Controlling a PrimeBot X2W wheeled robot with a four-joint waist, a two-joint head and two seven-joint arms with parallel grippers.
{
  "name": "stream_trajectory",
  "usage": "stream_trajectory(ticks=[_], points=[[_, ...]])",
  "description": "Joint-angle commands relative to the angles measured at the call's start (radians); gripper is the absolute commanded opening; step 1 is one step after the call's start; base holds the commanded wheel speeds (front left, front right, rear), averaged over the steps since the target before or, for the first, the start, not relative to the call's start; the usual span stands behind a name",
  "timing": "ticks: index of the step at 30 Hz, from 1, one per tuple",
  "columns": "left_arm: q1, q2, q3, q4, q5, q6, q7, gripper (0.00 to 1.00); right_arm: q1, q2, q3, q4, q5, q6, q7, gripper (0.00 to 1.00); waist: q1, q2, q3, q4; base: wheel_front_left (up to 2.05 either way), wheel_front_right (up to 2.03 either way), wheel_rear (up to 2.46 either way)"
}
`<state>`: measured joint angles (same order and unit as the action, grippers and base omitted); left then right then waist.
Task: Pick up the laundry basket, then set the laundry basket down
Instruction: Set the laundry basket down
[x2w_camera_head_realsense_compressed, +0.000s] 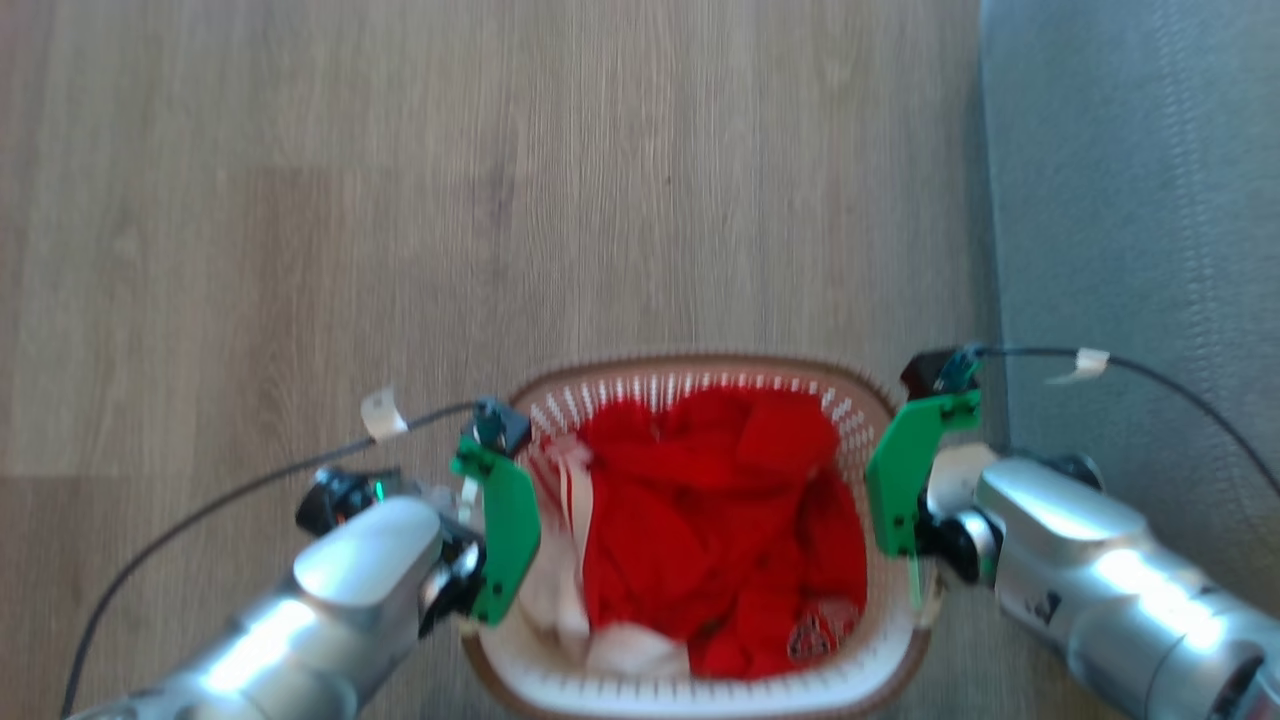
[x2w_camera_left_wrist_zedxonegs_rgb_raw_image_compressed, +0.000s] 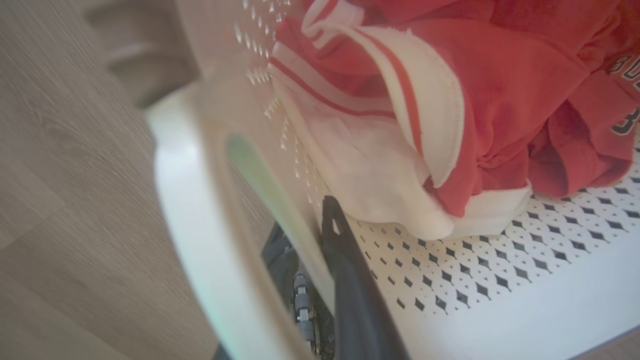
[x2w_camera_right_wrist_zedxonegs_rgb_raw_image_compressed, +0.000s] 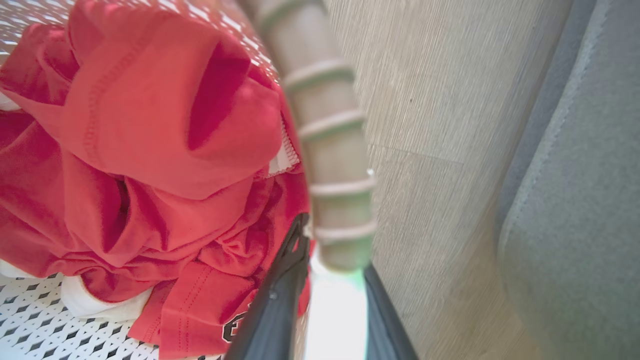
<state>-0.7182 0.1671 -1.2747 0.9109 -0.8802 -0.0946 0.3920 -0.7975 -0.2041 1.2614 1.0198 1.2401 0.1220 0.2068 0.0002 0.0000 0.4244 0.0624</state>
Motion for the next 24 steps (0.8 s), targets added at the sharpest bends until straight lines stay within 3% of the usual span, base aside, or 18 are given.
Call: stream_trajectory(ticks=[1, 15, 24], points=[[-0.058, -0.059, -0.005, -0.038, 0.035, -0.036, -0.037, 0.00, -0.030, 0.031, 0.009, -0.038, -0.033, 0.009, -0.035, 0.00, -0.0002, 0.0000, 0.054, -0.004, 0.00, 0.00, 0.00], [-0.215, -0.111, -0.006, 0.097, 0.050, -0.036, -0.115, 0.00, -0.146, 0.055, 0.009, 0.019, -0.062, 0.009, -0.158, 0.00, -0.0002, 0.0000, 0.298, -0.028, 0.00, 0.00, 0.00], [-0.312, -0.116, 0.003, 0.119, -0.016, -0.036, -0.140, 0.00, -0.244, 0.068, 0.010, 0.066, -0.083, 0.009, -0.211, 0.00, -0.0002, 0.0000, 0.432, -0.013, 0.00, 0.00, 0.00]])
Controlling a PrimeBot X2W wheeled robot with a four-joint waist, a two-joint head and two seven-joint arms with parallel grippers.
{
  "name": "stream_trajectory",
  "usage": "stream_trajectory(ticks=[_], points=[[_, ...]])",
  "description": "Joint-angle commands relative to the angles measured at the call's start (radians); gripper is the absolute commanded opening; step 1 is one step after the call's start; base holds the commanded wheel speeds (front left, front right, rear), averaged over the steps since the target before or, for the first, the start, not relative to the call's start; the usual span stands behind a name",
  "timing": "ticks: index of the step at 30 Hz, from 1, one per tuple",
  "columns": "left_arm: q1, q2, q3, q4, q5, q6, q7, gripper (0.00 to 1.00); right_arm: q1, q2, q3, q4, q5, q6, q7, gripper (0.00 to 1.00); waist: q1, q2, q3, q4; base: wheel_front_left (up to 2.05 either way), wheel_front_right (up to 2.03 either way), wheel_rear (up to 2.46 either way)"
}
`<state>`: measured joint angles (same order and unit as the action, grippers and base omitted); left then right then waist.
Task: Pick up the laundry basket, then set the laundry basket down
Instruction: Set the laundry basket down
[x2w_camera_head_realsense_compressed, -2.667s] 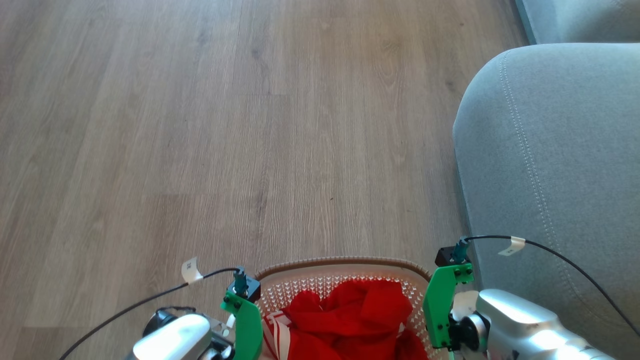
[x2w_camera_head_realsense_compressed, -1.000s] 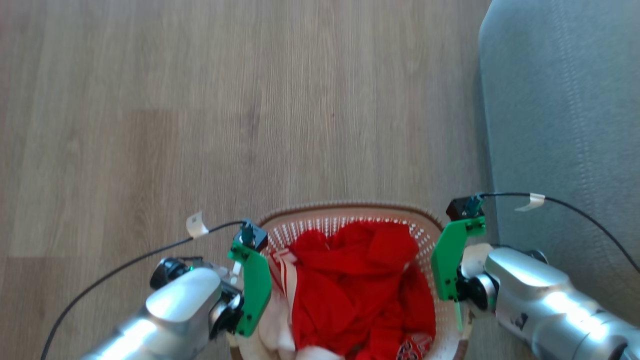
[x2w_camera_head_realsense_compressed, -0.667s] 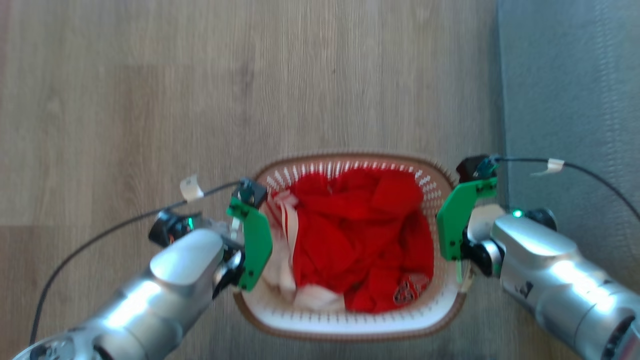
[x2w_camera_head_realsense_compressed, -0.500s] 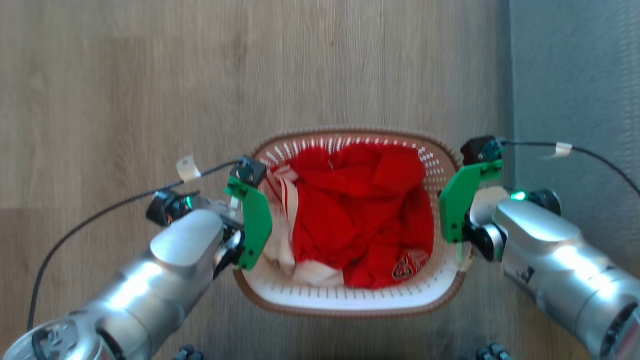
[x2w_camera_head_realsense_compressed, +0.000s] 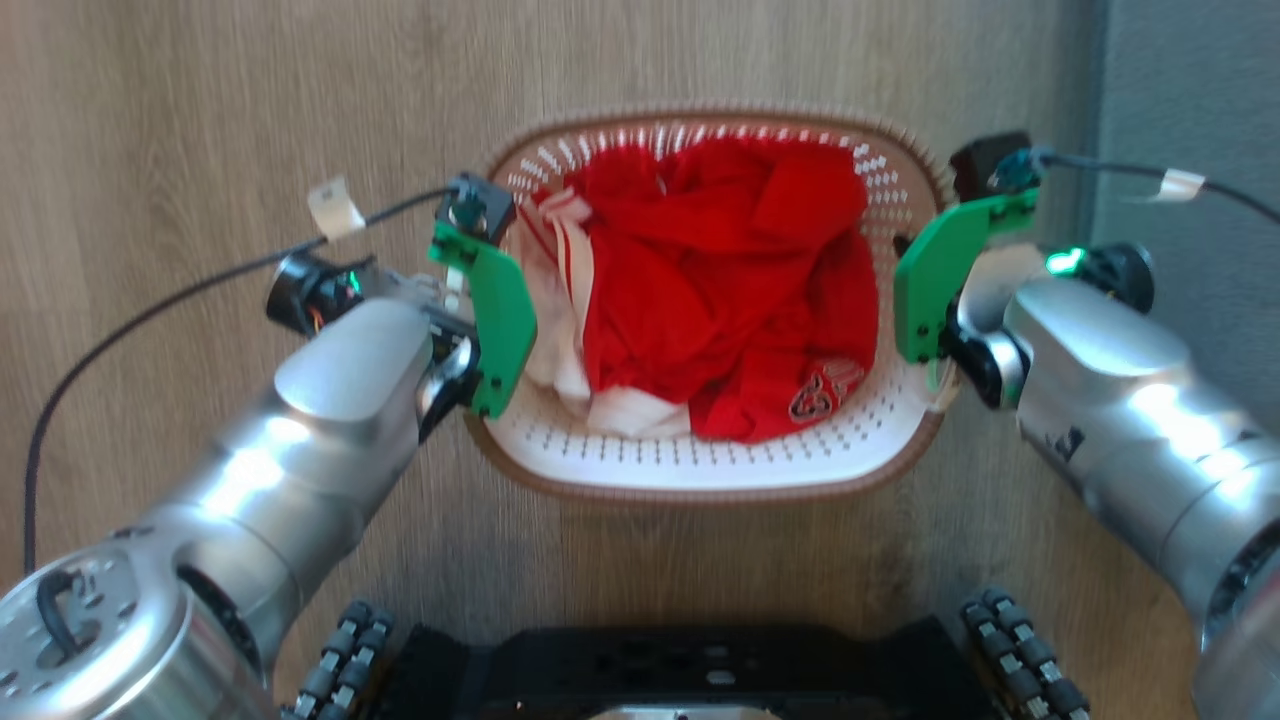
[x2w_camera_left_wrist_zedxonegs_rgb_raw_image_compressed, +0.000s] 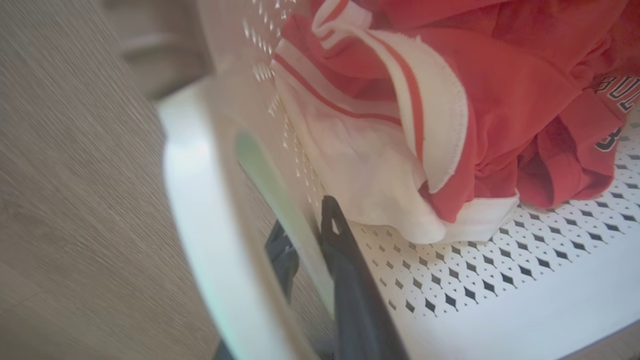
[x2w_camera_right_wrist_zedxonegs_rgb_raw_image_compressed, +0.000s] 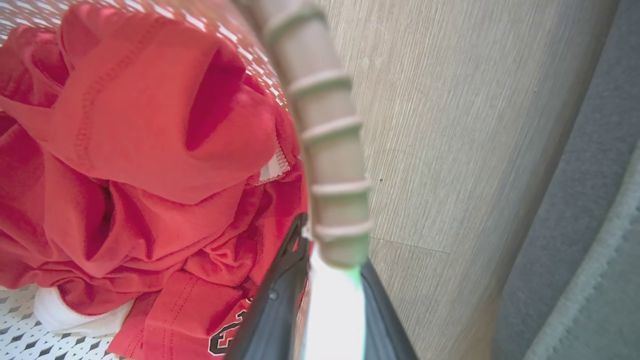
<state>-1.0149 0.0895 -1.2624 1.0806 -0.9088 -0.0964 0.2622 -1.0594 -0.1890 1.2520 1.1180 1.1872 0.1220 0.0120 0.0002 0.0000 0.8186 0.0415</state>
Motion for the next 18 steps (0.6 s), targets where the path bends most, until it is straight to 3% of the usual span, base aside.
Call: stream_trajectory(ticks=[1, 18], points=[[-0.024, -0.039, -0.010, -0.052, 0.010, -0.034, -0.011, 0.00, 0.008, 0.054, 0.019, -0.025, -0.031, 0.009, -0.020, 0.00, -0.0002, 0.0000, 0.049, 0.010, 0.00, 0.00, 0.00], [-0.075, -0.039, -0.016, -0.033, 0.013, -0.032, -0.067, 0.00, -0.036, 0.075, 0.022, 0.035, -0.038, 0.009, -0.041, 0.00, -0.0002, 0.0000, 0.120, 0.026, 0.00, 0.00, 0.00]])
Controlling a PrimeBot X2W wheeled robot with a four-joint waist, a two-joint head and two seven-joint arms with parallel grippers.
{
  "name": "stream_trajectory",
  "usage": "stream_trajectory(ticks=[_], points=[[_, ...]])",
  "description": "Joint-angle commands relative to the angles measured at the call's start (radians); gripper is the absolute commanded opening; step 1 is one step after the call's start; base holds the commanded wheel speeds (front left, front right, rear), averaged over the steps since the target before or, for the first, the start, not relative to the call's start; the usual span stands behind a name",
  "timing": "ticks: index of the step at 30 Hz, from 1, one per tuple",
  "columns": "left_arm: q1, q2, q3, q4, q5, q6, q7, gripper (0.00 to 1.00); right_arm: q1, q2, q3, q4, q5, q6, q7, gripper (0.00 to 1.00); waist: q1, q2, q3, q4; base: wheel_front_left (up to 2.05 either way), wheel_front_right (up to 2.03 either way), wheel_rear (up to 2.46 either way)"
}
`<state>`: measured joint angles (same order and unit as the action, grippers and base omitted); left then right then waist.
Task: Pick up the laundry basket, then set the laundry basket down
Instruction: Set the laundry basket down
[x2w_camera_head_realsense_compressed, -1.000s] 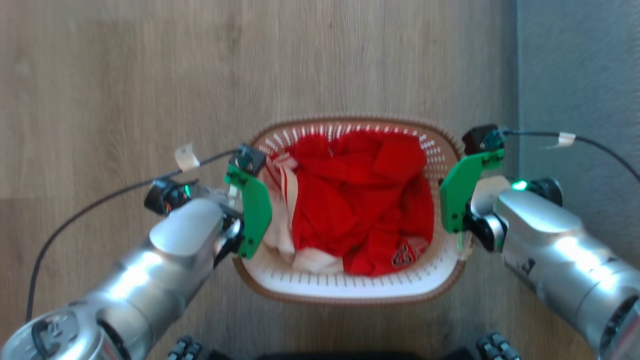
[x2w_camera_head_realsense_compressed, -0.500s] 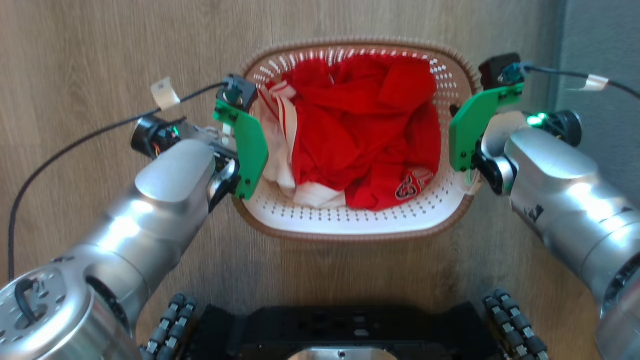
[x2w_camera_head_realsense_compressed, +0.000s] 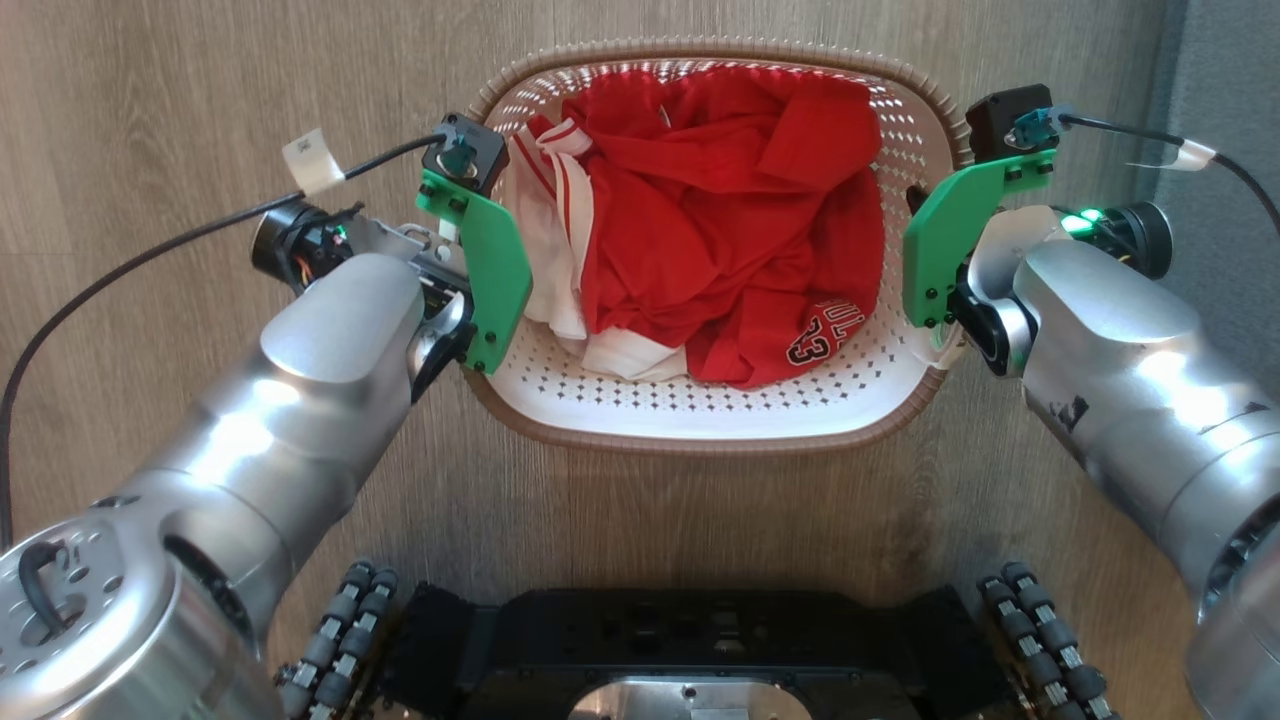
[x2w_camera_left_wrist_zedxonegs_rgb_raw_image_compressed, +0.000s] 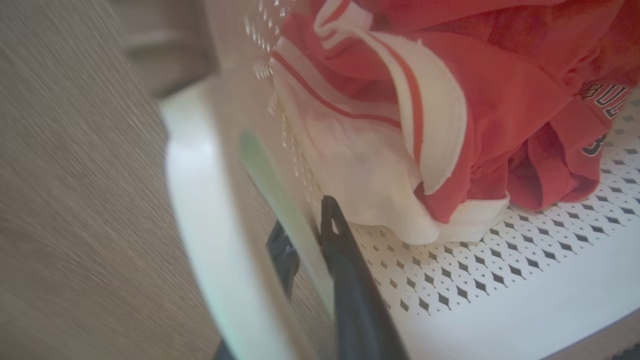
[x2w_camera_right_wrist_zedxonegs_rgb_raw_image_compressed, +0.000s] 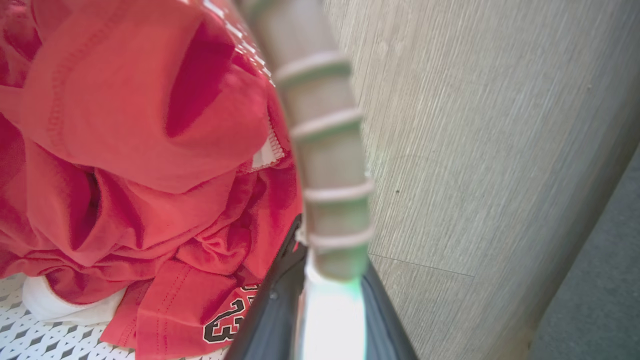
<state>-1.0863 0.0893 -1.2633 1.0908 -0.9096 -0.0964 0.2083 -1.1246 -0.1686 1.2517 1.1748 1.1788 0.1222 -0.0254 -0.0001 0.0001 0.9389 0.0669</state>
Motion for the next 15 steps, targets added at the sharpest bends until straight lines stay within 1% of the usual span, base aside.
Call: stream_trajectory(ticks=[1, 2, 3, 4, 7, 11, 15], points=[[-0.004, -0.039, -0.016, -0.041, 0.014, -0.027, -0.020, 0.07, 0.029, 0.055, 0.023, -0.019, -0.029, 0.008, 0.000, 0.00, 0.0001, -0.0001, -0.001, 0.001, 0.00, 0.00, 0.00], [-0.004, -0.039, -0.016, -0.039, 0.014, -0.021, -0.025, 0.37, 0.028, 0.055, 0.023, -0.014, -0.028, 0.008, -0.002, 0.28, 0.0001, -0.0001, -0.002, 0.001, 0.00, 0.00, 0.00], [-0.003, -0.039, -0.016, -0.038, 0.012, -0.017, -0.027, 0.92, 0.027, 0.056, 0.023, -0.009, -0.027, 0.008, -0.005, 1.00, 0.0001, -0.0001, -0.003, 0.001, 0.00, 0.00, 0.00], [0.000, -0.039, -0.016, -0.038, 0.006, -0.016, -0.022, 1.00, 0.030, 0.057, 0.022, 0.001, -0.024, 0.008, -0.001, 1.00, 0.0001, -0.0001, -0.005, 0.001, 0.00, 0.00, 0.00], [0.004, -0.039, -0.016, -0.038, -0.005, -0.011, -0.008, 1.00, 0.032, 0.060, 0.022, 0.014, -0.029, 0.008, 0.001, 1.00, 0.0001, -0.0001, -0.009, 0.002, 0.00, 0.00, 0.00], [0.001, -0.039, -0.016, -0.035, 0.000, 0.014, -0.025, 1.00, 0.036, 0.065, 0.023, 0.030, -0.039, 0.008, -0.004, 1.00, 0.0001, -0.0001, -0.017, 0.003, 0.00, 0.00, 0.00], [0.006, -0.039, -0.016, -0.031, 0.001, 0.015, -0.022, 1.00, 0.032, 0.068, 0.018, 0.056, -0.032, 0.008, -0.008, 1.00, 0.0001, -0.0001, -0.026, 0.004, 0.00, 0.00, 0.00]])
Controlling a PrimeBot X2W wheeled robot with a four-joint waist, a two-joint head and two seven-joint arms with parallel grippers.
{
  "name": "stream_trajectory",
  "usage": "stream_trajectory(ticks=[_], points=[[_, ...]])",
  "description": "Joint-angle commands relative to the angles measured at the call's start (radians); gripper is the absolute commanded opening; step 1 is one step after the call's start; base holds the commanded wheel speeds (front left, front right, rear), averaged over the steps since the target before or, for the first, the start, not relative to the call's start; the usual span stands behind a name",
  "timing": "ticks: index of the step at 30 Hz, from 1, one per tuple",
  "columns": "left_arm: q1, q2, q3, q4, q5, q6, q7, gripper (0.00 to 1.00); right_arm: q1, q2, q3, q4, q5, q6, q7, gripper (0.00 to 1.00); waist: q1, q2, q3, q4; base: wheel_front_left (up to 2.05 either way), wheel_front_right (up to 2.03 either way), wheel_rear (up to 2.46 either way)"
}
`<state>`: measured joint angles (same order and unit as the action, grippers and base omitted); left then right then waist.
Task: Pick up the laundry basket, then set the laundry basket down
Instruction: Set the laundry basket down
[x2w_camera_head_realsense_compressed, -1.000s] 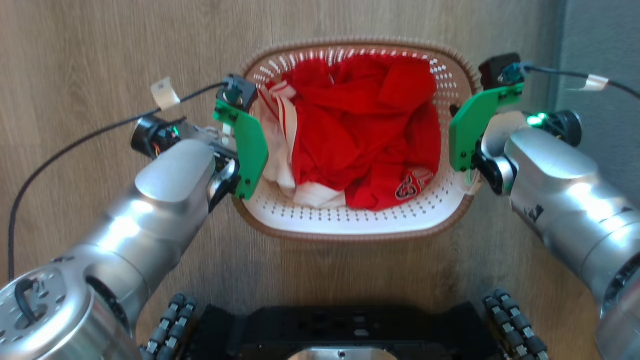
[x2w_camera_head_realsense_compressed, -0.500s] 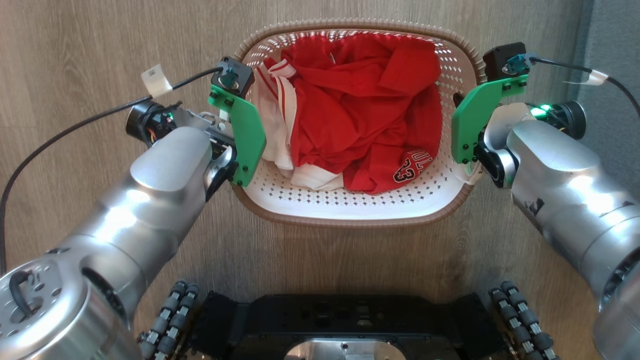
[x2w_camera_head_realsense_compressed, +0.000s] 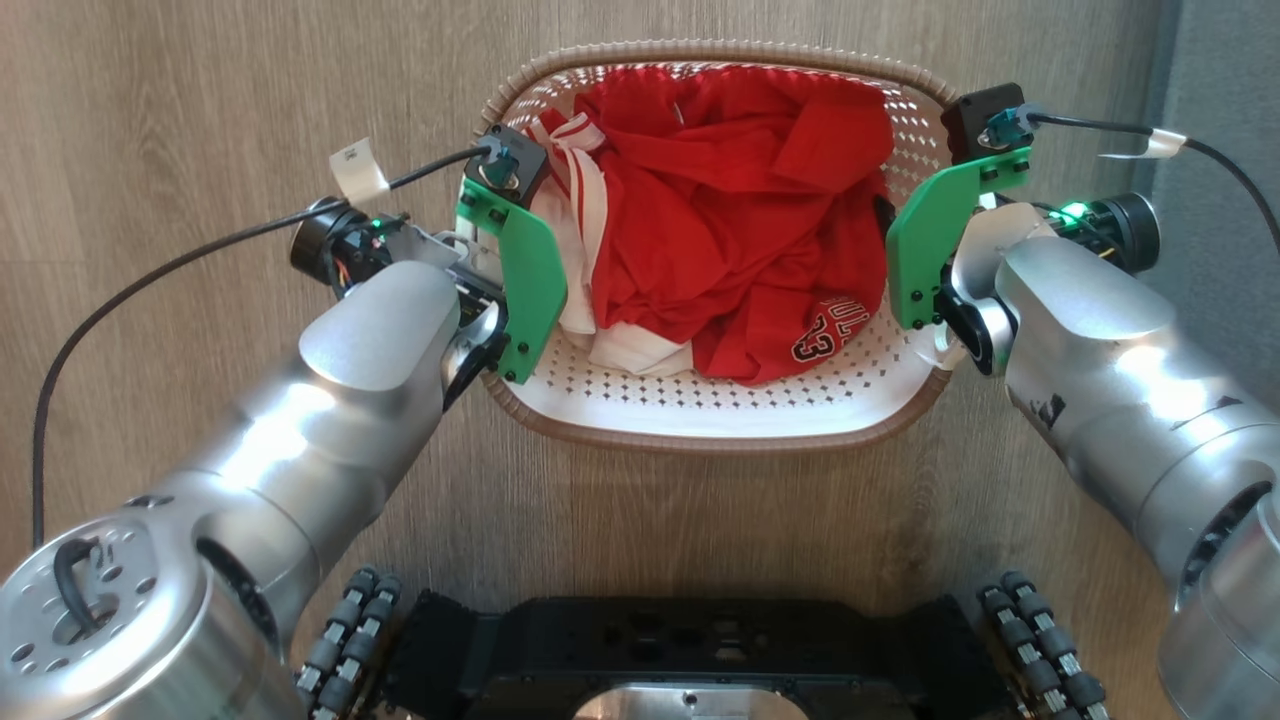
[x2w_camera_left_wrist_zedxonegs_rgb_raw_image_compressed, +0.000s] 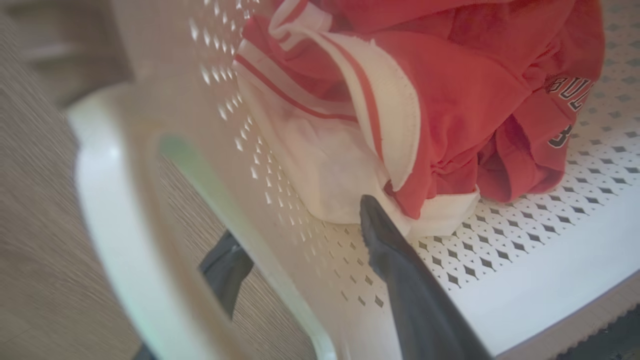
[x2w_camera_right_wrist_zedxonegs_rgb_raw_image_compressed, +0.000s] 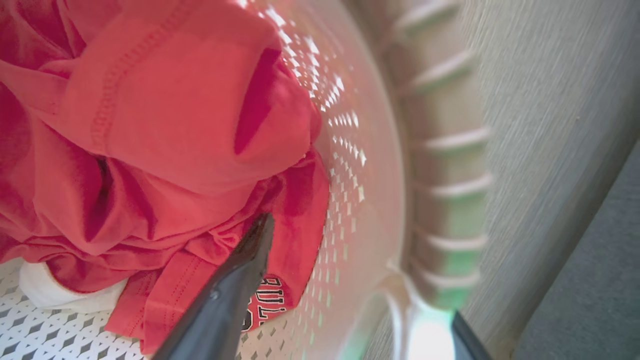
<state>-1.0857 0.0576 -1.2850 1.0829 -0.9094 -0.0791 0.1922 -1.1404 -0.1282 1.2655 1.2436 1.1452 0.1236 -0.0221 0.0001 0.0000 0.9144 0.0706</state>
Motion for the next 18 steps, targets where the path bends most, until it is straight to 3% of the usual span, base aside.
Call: stream_trajectory(ticks=[1, 12, 18], points=[[0.009, -0.007, 0.005, -0.020, 0.002, -0.003, -0.003, 1.00, 0.049, 0.029, 0.004, -0.008, 0.003, 0.007, -0.009, 1.00, -0.0001, 0.0000, -0.005, 0.000, 0.00, 0.00, 0.00], [0.028, -0.007, 0.005, -0.016, -0.003, 0.000, 0.023, 1.00, 0.049, 0.043, -0.001, 0.038, 0.001, 0.007, 0.000, 1.00, -0.0001, 0.0000, -0.030, 0.008, 0.00, 0.00, 0.00], [0.024, -0.007, 0.005, -0.019, -0.003, 0.008, 0.014, 1.00, 0.050, 0.011, -0.019, 0.047, -0.029, 0.007, 0.012, 1.00, -0.0001, 0.0000, -0.025, 0.016, 0.00, 0.00, 0.00]])
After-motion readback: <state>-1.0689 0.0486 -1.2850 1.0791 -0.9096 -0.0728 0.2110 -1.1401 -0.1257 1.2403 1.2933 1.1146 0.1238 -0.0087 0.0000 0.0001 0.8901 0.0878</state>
